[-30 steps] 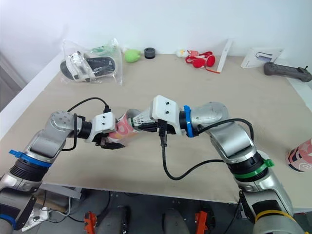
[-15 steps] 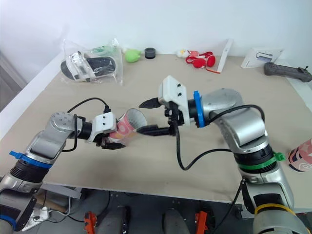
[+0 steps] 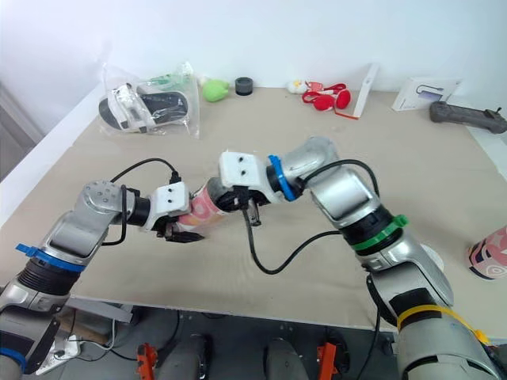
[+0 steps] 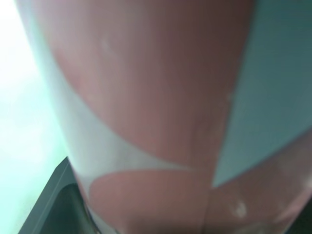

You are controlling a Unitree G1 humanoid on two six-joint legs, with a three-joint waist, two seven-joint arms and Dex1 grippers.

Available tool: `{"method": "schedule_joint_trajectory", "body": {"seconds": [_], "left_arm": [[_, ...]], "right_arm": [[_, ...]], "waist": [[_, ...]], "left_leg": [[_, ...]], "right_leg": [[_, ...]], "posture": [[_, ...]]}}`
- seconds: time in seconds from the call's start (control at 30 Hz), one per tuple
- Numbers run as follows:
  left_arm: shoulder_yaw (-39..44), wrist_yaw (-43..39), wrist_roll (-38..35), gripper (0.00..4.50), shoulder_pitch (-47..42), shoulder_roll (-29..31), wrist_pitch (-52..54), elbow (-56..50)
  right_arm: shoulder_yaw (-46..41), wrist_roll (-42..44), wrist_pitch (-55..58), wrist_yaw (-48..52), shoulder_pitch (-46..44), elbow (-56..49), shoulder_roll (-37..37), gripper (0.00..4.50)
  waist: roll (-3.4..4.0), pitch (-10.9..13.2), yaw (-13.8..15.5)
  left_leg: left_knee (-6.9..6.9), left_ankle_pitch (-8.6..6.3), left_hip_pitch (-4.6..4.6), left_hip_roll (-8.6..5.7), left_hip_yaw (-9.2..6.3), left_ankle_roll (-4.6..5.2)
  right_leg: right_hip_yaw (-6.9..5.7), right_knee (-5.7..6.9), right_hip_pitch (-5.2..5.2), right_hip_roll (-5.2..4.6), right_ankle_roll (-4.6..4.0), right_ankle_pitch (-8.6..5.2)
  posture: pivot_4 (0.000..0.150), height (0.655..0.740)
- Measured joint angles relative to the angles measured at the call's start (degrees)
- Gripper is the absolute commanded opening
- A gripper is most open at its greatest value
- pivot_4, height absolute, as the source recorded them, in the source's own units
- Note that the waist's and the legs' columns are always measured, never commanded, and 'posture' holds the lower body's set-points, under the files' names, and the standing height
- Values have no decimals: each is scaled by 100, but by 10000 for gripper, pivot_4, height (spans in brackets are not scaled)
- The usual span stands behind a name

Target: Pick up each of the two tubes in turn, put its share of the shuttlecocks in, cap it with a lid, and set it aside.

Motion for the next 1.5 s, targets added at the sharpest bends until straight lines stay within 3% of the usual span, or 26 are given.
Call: {"method": "schedule_joint_trajectory", "body": {"seconds": [0.17, 0.4, 0.6, 0.77, 1.03, 1.3, 1.4, 1.43, 1.5], "left_arm": [[1, 14, 1, 31551, 4, -12, 66, -2], [15, 59, 15, 31551, 40, -5, 116, -2], [22, 59, 7, 31551, 74, -20, 117, -122], [38, 55, -8, 31551, 94, -86, 115, -162], [34, 50, -17, 31551, 94, -174, 105, -159], [78, 145, -98, 31551, 140, -251, 105, -142], [183, 352, -254, 31551, 204, -632, -30, -39], [214, 526, -300, 31551, 215, -848, -173, 19], [273, 712, -406, 31551, 323, -1106, -275, 55]], "right_arm": [[369, -666, -561, 45, -257, 431, 482, 248], [295, -934, -760, 193, -274, 577, 732, 248], [39, -685, -382, 555, -269, 293, 574, 248], [-753, -14, 185, 926, -314, -488, 69, 248], [-962, 273, 429, 962, -312, -705, -197, 248], [-1781, 911, 785, 964, -177, -979, -847, 248], [-2051, 994, 788, 1156, 224, -1020, -1681, 248], [-2060, 671, 336, 1292, 521, -873, -2405, 3209], [-2048, 268, -82, 1395, 822, -484, -2991, 9315]], "waist": [[1, -4, -2], [-1, -15, -21], [-1, -12, 1], [-3, -11, 18], [-5, -9, 10], [-6, -8, 16], [-21, 2, 79], [-27, 6, 121], [-38, 14, 123]], "left_leg": [[0, 0, 6, 0, 0, 0], [-3, 0, 31, 9, -1, 0], [-3, -1, 11, -1, -4, -2], [-3, -2, -4, -19, -8, -3], [-2, -1, -4, -18, -9, -3], [-1, -2, -4, -27, -10, -3], [7, -1, -15, -36, -5, -3], [9, -1, -25, -48, -1, -3], [6, -2, -35, -59, 6, -3]], "right_leg": [[0, 2, 5, 0, -1, 0], [0, 9, 21, 10, -11, 0], [-2, 8, 14, -1, -14, -2], [-10, 5, 6, -22, -26, 3], [-11, 6, 4, -20, -7, -7], [-13, 6, 9, -31, -3, -9], [-31, 1, 15, -56, 4, -13], [-34, -12, 13, -73, 1, -7], [-32, -21, 9, -86, 8, -8]], "posture": [[1500, 7400], [1500, 7400], [1500, 7400], [1500, 7400], [1500, 7400], [1500, 7400], [1500, 7400], [1500, 7400], [1500, 7400]]}}
